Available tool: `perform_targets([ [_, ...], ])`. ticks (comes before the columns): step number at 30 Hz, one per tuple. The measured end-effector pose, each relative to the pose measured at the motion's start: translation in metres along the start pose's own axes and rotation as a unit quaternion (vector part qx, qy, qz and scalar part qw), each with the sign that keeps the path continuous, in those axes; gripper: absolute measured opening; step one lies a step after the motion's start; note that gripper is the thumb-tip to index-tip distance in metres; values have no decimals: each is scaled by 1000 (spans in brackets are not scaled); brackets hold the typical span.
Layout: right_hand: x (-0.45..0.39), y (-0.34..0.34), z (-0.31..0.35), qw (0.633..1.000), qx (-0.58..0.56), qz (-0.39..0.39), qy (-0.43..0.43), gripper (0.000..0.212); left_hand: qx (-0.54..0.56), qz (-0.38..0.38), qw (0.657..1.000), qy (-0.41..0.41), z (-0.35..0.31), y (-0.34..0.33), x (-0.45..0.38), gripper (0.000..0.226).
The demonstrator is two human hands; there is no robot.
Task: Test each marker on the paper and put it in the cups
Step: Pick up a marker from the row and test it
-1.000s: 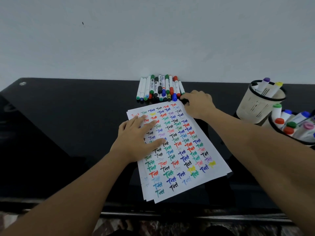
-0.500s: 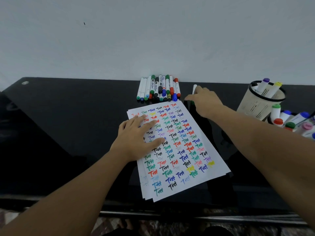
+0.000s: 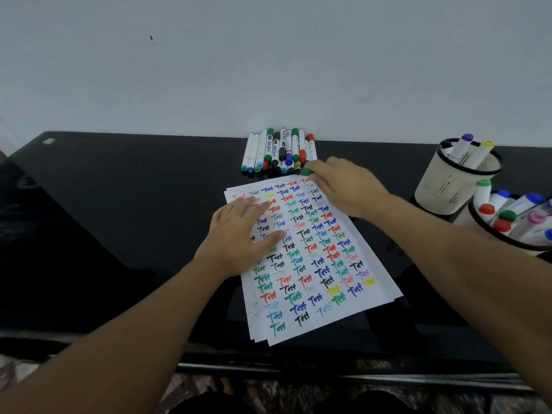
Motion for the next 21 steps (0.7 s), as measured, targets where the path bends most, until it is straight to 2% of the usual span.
perform_targets([
  [4,13,-9,38,997,44,27,65,47,14,-58,998,-12,0,2,2,70],
  [12,25,-23,66,996,35,36,68,46,8,-147,985,-88,-1,4,7,41],
  [19,33,-22,64,996,7,63,65,46,-1,-138,983,-125,-5,5,9,34],
  [21,35,-19,63,997,1,57,56,42,3,-132,985,-111,-5,6,9,33],
])
Point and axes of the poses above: each hand's wrist, its own x-axis away from the middle knuckle, its own y-axis out of the back of the hand, z = x × y, the point moved 4 cm from there along -x, towards the middle knuckle, and after that the axes turned 3 degrees about -x, right-handed, at the moved point
